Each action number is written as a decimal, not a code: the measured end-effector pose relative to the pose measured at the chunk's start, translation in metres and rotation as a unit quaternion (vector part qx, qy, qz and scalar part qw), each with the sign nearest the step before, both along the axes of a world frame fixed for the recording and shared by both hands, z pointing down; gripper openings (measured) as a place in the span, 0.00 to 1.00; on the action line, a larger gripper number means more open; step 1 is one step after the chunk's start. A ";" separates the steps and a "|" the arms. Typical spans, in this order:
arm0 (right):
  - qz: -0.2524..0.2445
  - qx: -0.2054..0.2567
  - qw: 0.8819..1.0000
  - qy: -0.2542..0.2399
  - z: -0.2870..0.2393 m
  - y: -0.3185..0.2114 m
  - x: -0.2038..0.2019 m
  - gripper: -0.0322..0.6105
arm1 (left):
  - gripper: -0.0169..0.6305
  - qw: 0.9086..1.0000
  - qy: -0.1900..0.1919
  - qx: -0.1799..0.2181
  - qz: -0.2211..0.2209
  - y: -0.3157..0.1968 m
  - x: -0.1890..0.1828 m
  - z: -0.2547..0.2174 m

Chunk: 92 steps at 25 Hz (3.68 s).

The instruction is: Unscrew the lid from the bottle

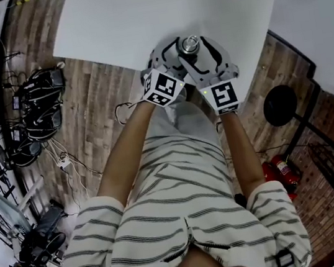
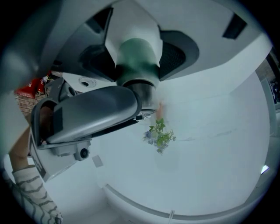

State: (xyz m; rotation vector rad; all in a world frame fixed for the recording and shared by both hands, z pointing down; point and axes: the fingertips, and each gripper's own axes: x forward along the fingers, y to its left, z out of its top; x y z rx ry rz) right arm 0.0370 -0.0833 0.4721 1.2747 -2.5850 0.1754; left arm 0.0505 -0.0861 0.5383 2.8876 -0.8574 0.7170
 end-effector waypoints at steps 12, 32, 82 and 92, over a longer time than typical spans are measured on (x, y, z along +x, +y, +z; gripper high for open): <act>0.054 -0.009 0.998 0.008 0.008 -0.003 0.000 0.42 | 0.51 1.000 0.001 0.001 -0.003 -0.001 -0.001 0.001; -0.241 0.000 0.970 -0.026 0.004 0.002 0.003 0.42 | 0.51 1.000 0.003 0.002 0.006 0.000 0.004 0.000; 0.008 -0.013 1.000 -0.002 0.009 -0.003 -0.004 0.42 | 0.51 1.000 0.007 0.003 0.012 0.000 -0.002 -0.001; -0.216 -0.005 0.976 -0.033 0.004 -0.001 -0.002 0.42 | 0.51 1.000 0.006 0.002 0.018 0.000 0.001 -0.002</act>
